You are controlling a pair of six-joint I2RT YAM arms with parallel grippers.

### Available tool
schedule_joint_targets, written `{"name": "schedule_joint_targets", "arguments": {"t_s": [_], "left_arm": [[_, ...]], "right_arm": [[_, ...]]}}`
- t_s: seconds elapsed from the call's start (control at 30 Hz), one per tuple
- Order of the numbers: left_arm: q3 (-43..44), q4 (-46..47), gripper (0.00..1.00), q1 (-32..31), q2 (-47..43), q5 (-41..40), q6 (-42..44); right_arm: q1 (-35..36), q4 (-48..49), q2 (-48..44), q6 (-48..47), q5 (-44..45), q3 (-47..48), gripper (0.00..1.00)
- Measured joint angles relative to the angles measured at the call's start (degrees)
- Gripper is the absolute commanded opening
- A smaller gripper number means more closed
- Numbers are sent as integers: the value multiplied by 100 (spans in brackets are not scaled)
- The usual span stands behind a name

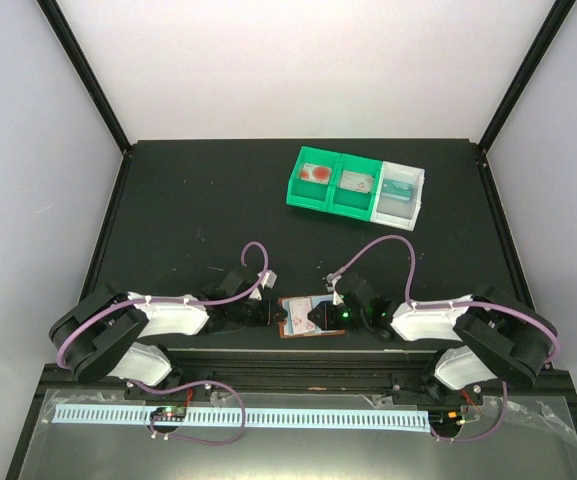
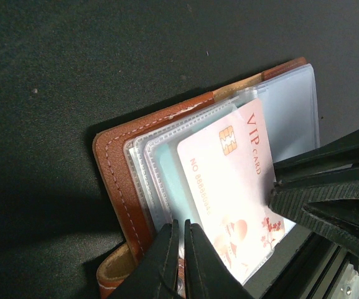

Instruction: Take the credit cards out of the card holder

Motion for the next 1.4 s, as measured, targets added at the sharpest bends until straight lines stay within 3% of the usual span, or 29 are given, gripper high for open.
{"name": "schedule_joint_targets", "arguments": {"t_s": [0.13,0.37,0.93,1.17,1.33,1.4], "left_arm": [[-26,50,5,0,0,0,-7],[-50,94,5,0,0,0,-20],[-57,94,7,-2,-22,-72,-31],[-90,83,26,-2,-149,-63,-98],[-74,-140,33,-2,-420,-33,-20],[11,-415,42,-2,-640,2,81]], "right_arm": [[-66,258,214,-31,-157,-2,15],[-273,638,267,-48,-380,-181,1],[-675,-247,-896,-457,-238,-297,1],[-737,-1276,-1696,-857,199,-133,1],[-739,-2011,-2245,-1222,376,177,1],[-745,-2232,-2496,-1408,376,310,1]]}}
